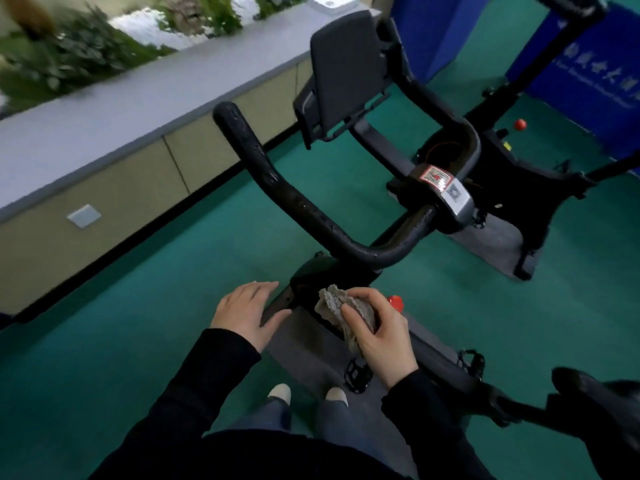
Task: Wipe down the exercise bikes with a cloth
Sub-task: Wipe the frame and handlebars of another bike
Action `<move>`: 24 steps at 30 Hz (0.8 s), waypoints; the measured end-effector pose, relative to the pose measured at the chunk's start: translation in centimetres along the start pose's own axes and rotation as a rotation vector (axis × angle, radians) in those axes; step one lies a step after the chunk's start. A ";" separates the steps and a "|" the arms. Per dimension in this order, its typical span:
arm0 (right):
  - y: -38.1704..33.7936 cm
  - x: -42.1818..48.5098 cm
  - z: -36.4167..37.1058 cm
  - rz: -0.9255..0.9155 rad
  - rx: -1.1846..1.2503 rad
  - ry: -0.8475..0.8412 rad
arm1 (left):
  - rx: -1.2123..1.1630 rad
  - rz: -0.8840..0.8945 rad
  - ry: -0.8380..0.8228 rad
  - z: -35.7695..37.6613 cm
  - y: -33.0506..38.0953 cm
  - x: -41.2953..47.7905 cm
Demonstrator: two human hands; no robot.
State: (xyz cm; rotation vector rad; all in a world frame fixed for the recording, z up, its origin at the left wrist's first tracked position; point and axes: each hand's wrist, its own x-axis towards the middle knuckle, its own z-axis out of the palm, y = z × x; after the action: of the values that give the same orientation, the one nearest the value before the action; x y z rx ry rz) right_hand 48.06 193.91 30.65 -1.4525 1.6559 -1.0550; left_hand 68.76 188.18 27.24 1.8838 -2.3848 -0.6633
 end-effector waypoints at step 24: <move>-5.5 7.1 -0.1 -0.492 0.168 -0.406 | -0.154 -0.519 0.531 -2.9 4.0 -5.6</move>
State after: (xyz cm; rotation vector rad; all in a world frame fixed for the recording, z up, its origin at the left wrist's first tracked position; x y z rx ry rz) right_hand 49.39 186.64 35.75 -1.8607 0.9262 -1.0316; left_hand 67.37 193.23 32.62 2.2612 -1.5018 -0.2863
